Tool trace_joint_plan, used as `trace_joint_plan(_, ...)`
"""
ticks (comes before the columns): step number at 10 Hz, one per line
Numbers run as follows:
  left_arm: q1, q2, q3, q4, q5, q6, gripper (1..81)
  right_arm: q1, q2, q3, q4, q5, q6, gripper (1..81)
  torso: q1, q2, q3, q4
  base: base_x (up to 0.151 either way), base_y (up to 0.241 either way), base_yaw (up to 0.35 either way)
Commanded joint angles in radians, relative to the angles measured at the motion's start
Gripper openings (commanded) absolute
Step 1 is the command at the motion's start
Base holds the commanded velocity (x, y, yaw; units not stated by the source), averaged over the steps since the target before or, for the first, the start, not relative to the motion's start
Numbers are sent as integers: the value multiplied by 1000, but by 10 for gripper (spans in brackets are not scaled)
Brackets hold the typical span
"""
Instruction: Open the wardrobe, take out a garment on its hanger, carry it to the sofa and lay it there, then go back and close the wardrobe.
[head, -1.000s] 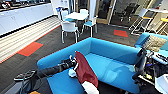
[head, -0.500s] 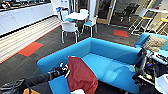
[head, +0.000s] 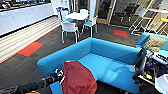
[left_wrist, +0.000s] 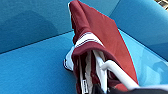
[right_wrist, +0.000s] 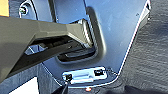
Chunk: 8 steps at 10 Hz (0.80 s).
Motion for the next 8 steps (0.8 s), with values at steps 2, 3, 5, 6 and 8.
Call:
trace_joint_plan(2, -82, -30, -43, 19, 28, 10, 10, -7, 3, 5, 3, -62, -2, 811, 0, 0, 0, 0, 0, 0, 0)
trace_joint_plan(3, -71, -29, -43, 19, 31, 10, 10, -5, 3, 5, 3, -62, -2, 811, 0, 0, 0, 0, 0, 0, 0)
trace_joint_plan(5, -51, -21, -43, 19, 32, 12, 811, -5, 3, 5, 3, -62, 0, 811, 0, 0, 0, 0, 0, 0, 0)
trace_joint_plan(6, -42, -16, -43, 25, 32, 12, 811, -5, 3, 5, 3, -62, -2, 811, 0, 0, 0, 0, 0, 0, 0)
trace_joint_plan(8, -13, -7, -43, 53, 32, 12, 811, -5, 3, 5, 1, -62, -2, 811, 0, 0, 0, 0, 0, 0, 0)
